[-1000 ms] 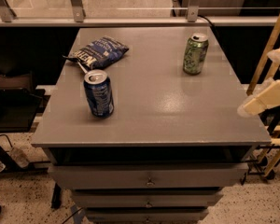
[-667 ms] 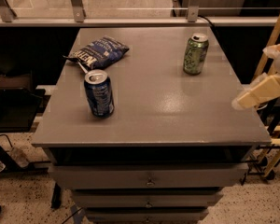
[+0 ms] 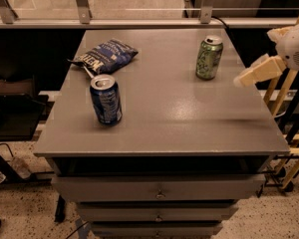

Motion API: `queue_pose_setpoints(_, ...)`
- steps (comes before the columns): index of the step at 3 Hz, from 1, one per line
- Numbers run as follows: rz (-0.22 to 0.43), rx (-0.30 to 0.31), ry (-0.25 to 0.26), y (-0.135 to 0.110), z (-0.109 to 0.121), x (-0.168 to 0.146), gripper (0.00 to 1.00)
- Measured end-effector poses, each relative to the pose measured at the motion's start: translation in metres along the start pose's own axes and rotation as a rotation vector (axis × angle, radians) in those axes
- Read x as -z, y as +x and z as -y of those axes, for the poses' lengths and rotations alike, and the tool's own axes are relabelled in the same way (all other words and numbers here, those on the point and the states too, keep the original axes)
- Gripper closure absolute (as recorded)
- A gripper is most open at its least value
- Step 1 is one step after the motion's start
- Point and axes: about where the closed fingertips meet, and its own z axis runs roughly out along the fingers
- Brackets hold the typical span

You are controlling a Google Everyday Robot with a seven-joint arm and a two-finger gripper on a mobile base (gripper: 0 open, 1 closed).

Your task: Knock green can over

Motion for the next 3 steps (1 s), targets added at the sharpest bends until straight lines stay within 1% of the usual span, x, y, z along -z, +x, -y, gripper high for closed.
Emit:
queue_pose_setpoints(1, 0.100, -0.106, -0.001, 0.003, 0.025, -0.043, 0.00)
queue_pose_setpoints(2, 0.166, -0.191, -0.015, 0.009, 0.033, -0.064, 0.00)
queue_pose_setpoints(3, 0.235, -0.223, -0.034, 0.005, 0.037, -0.083, 0.00)
